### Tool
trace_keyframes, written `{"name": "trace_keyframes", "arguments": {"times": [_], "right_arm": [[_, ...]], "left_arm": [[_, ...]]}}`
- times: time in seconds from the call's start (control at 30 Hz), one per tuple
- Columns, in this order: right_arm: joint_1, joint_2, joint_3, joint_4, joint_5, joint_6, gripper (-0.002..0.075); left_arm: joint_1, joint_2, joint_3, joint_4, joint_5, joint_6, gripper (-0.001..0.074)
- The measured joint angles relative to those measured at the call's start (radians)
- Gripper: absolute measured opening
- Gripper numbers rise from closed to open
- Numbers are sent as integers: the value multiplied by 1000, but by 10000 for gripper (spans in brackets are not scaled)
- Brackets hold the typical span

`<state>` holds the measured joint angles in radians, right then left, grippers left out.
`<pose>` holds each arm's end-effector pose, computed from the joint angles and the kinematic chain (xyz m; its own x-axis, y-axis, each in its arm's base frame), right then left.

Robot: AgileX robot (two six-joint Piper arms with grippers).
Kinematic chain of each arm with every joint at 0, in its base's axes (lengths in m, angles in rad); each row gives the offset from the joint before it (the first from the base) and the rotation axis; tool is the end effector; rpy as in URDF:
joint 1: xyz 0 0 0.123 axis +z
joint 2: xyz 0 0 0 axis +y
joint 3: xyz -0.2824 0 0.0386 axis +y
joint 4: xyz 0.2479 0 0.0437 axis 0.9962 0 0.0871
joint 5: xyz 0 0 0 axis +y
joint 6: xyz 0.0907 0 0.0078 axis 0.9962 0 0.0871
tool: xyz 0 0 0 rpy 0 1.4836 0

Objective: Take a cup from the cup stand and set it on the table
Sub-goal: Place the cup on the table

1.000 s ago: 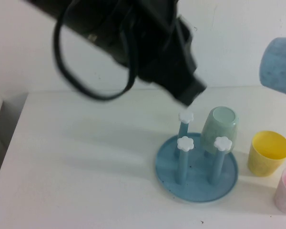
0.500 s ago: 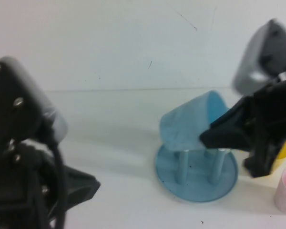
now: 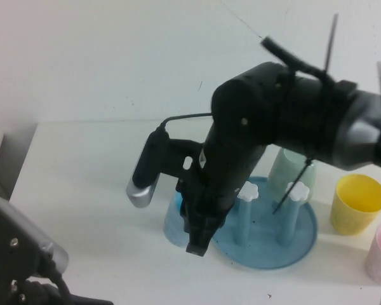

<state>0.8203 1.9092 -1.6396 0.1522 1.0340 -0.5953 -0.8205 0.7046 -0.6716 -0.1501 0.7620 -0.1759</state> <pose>0.2726 0.3097 0.2681 -0.1811 -0.9128 -0.3661 -0.9731 0.2203 -0.0679 0.0805 -0.1001 0.3122 -0.6422 0.2790 -0.7139 0.6261 0.7283 -0.2786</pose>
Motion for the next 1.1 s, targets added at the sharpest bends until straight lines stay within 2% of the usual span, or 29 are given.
{"name": "trace_keyframes", "arguments": {"times": [0.2,0.4,0.63,0.8,1.1], "right_arm": [[0,148,-93,-31,27,4,17],[0,189,-109,-31,40,4,24],[0,193,-111,-29,51,70,146],[0,181,-111,-29,62,108,219],[1,33,-111,-29,83,124,229]], "left_arm": [[0,0,20,-1,-52,-6,-1],[0,0,20,-1,-87,-9,-1],[0,0,20,23,-91,-11,-1],[0,0,20,141,-91,-73,-1],[0,-7,24,498,-91,-340,-1]]}}
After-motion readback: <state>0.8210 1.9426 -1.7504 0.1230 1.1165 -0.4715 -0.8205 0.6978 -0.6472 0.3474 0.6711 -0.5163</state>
